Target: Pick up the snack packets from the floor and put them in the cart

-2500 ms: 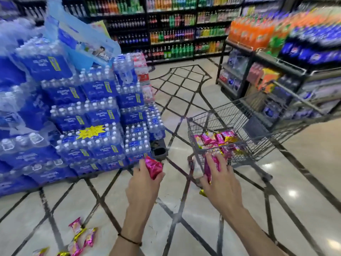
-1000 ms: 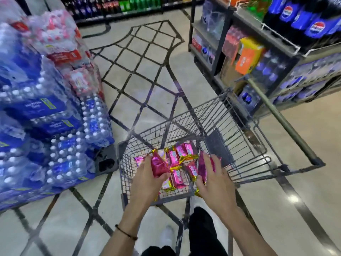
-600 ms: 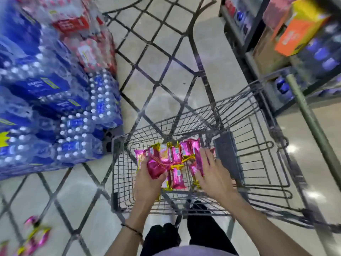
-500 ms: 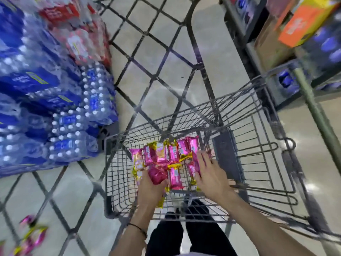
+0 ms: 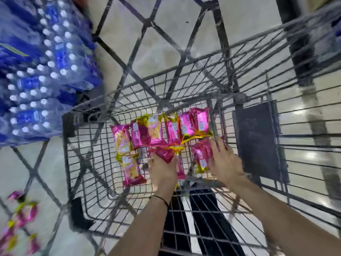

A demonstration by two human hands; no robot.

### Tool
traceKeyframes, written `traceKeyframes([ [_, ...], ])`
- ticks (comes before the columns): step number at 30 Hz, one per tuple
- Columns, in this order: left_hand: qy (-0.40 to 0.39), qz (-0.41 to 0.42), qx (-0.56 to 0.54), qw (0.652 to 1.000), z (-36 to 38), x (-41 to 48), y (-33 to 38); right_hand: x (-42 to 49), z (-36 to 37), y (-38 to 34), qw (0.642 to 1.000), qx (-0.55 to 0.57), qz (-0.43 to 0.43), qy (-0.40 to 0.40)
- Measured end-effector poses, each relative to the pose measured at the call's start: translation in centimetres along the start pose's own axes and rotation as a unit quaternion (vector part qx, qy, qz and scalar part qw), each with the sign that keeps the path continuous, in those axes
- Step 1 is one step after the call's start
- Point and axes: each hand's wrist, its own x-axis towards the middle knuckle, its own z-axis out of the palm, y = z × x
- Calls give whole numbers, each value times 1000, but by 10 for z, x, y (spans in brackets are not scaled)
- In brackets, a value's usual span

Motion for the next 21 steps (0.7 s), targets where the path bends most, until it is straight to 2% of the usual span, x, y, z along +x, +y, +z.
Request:
traceKeyframes([
  [11,16,-30,89,995,43,12,2,40,50,11,1000,5,-8,11],
  [18,-23,-33,75,996,18,3,6,27,32,9,1000,-2,2,-8],
  [21,-30,-9,76,997,0,-11,6,10,12,8,1000,-2,-7,-14],
])
